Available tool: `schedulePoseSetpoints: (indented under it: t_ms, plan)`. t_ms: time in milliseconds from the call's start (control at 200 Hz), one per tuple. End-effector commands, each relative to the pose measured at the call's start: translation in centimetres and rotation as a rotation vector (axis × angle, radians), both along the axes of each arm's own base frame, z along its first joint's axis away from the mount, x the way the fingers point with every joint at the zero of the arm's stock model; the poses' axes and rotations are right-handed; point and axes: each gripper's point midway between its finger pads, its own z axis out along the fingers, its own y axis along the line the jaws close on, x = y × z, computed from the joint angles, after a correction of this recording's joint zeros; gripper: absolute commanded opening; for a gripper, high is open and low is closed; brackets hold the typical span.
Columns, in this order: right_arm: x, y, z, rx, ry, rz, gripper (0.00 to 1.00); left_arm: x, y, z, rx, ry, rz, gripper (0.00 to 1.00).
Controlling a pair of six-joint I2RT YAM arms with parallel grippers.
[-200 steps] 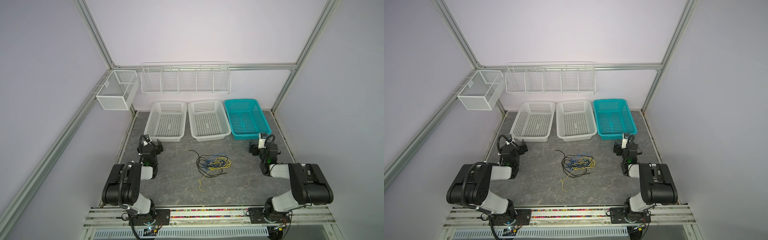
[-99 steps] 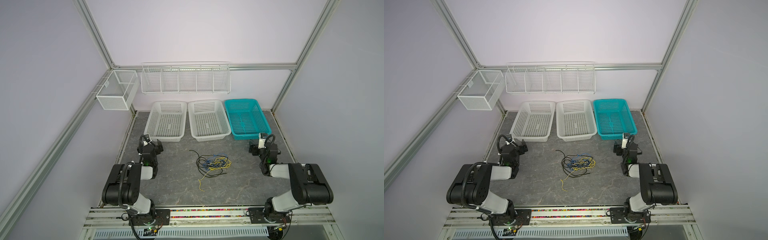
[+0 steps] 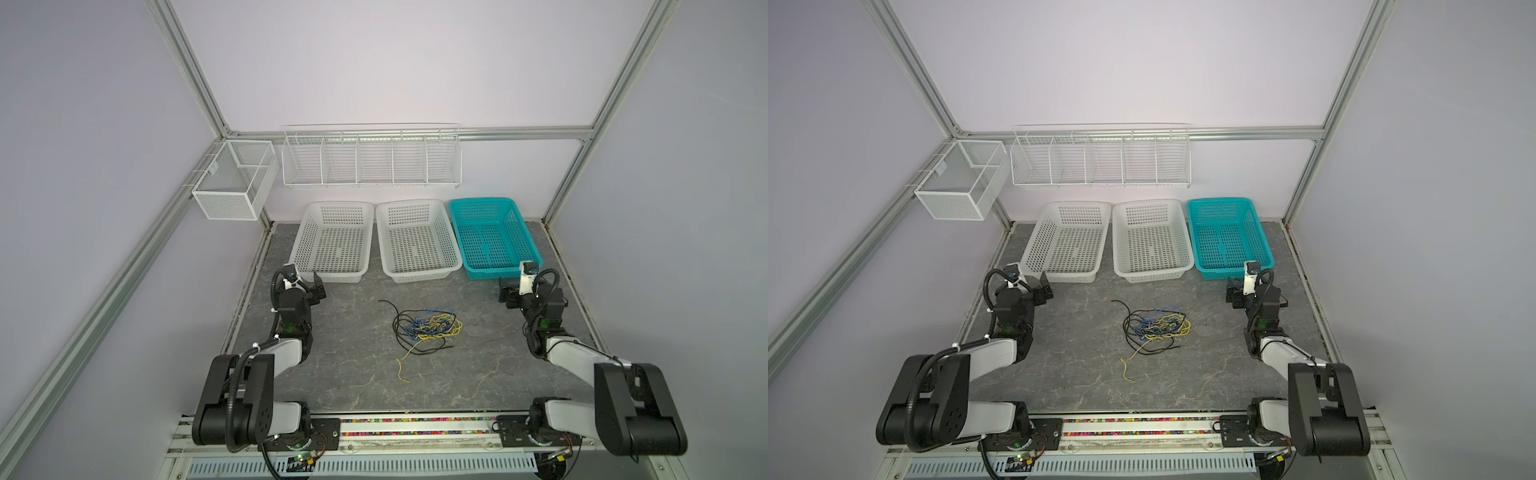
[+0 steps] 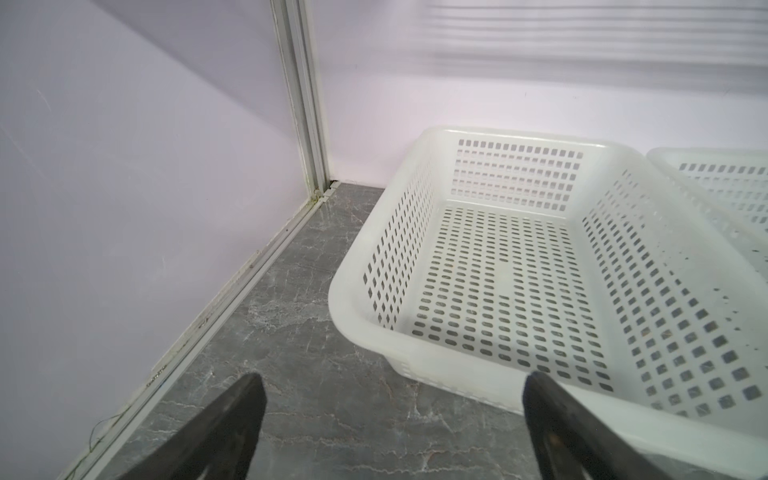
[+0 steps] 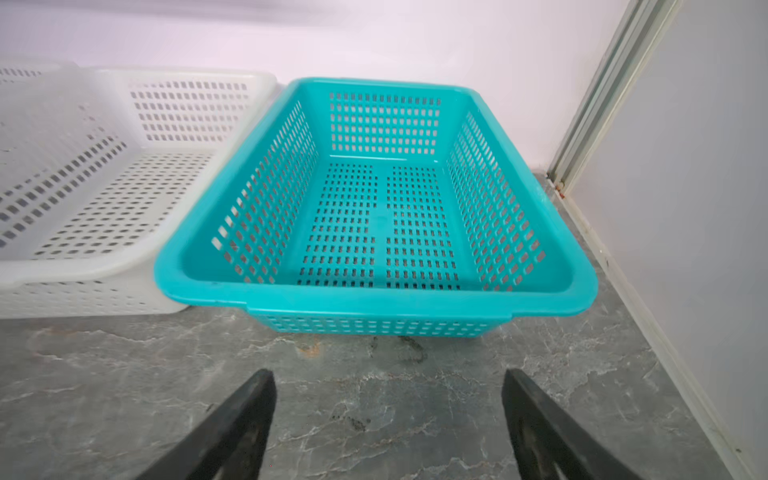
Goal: Untangle the cables
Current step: 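Move both grippers forward toward the tangled wire bundle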
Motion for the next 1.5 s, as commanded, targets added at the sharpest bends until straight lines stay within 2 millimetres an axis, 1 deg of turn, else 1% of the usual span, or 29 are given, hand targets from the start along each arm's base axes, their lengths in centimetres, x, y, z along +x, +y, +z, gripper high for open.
schedulePoseSetpoints:
  t_ms: [0,70,145,225,245,285,315,345,385,405,445,470,530,565,575,590,645,675,690,720,800,870,960,1050,1090,1165,1260,1405,1495]
  plan:
    - [-1.3,1.5,0.2,-0.019,0.063,0.064,0.88,-0.8,-0.6,-0.5,0.005,0.069,-0.039,0.98]
    - [-2.1,2.1,1.3,-0.007,0.066,0.081,0.88,-1.3,-1.0,0.5,-0.027,0.063,-0.059,0.98]
    - [-2.8,3.1,3.4,0.065,0.046,0.106,0.88,-2.0,-1.9,1.9,-0.06,0.047,-0.112,0.98]
    - [-3.5,3.2,6.4,0.25,0.073,0.054,0.88,-2.9,-2.4,4.2,-0.152,-0.012,-0.131,0.98]
    - [-3.8,3.0,6.4,0.292,0.111,0.026,0.88,-3.2,-2.4,4.8,-0.197,-0.027,-0.122,0.98]
    - [-4.9,1.7,6.5,0.434,0.216,-0.119,0.88,-3.7,-1.6,5.9,-0.301,-0.049,-0.063,0.98]
    - [-5.9,0.6,6.3,0.52,0.281,-0.243,0.88,-4.4,-0.4,6.3,-0.395,-0.042,0.031,0.98]
    - [-6.3,0.4,6.5,0.562,0.305,-0.277,0.89,-5.4,1.0,6.7,-0.485,-0.026,0.141,0.98]
    - [-6.2,1.9,7.3,0.596,0.316,-0.184,0.89,-6.8,2.0,7.6,-0.582,-0.017,0.235,1.0]
    - [-6.2,3.2,7.8,0.61,0.318,-0.097,0.88,-7.2,2.1,8.3,-0.601,-0.018,0.242,1.0]
    - [-6.3,4.8,8.4,0.638,0.327,-0.011,0.88,-7.4,1.4,9.6,-0.596,-0.021,0.197,1.0]
    - [-6.4,5.4,8.4,0.651,0.335,0.012,0.88,-7.4,1.1,10.2,-0.592,-0.027,0.175,1.0]
    - [-6.8,7.1,8.3,0.672,0.375,0.092,0.88,-7.1,-0.7,10.7,-0.624,-0.012,0.076,1.0]
    - [-7.2,7.8,7.7,0.672,0.416,0.11,0.88,-6.9,-2.2,11.0,-0.631,0.001,-0.012,1.0]
    - [-7.3,8.0,7.4,0.67,0.428,0.113,0.88,-7.2,-2.5,11.6,-0.636,-0.012,-0.037,1.0]
    - [-7.6,8.3,6.9,0.666,0.454,0.114,0.88,-7.3,-2.9,11.8,-0.647,-0.007,-0.06,0.99]
    - [-8.4,9.5,5.6,0.643,0.528,0.14,0.88,-7.7,-3.8,11.1,-0.711,0.058,-0.082,1.0]
    - [-8.9,10.3,4.8,0.628,0.572,0.157,0.88,-7.9,-4.6,10.9,-0.716,0.101,-0.118,1.0]
    - [-9.4,11.1,4.3,0.615,0.602,0.177,0.88,-8.0,-5.1,10.8,-0.709,0.12,-0.146,1.0]
    - [-9.9,11.8,3.6,0.6,0.63,0.185,0.88,-8.2,-5.8,10.5,-0.718,0.153,-0.176,1.0]
    - [-11.6,13.8,1.6,0.549,0.701,0.222,0.9,-9.0,-6.6,8.2,-0.754,0.238,-0.149,1.0]
    - [-13.0,15.3,0.1,0.491,0.741,0.242,0.92,-10.0,-7.5,6.9,-0.748,0.285,-0.152,1.0]
    - [-13.8,16.4,-1.4,0.434,0.757,0.247,0.95,-11.3,-8.9,4.8,-0.749,0.367,-0.161,1.0]
    - [-14.4,17.9,-3.3,0.394,0.794,0.275,1.0,-12.5,-9.9,2.4,-0.77,0.45,-0.17,0.96]
    - [-14.6,18.6,-4.0,0.374,0.812,0.291,0.97,-13.0,-10.3,1.4,-0.783,0.477,-0.18,0.94]
    - [-14.8,19.5,-5.4,0.315,0.832,0.291,0.93,-14.1,-10.1,-0.3,-0.796,0.521,-0.152,0.93]
    - [-14.2,20.5,-6.3,0.255,0.83,0.284,0.92,-15.0,-10.0,-1.9,-0.809,0.561,-0.133,0.92]
    - [-12.8,22.8,-7.3,0.201,0.828,0.286,0.89,-15.9,-10.6,-3.7,-0.824,0.62,-0.137,0.91]
    - [-12.0,23.6,-8.0,0.192,0.824,0.263,0.88,-16.4,-10.8,-4.4,-0.807,0.647,-0.134,0.91]
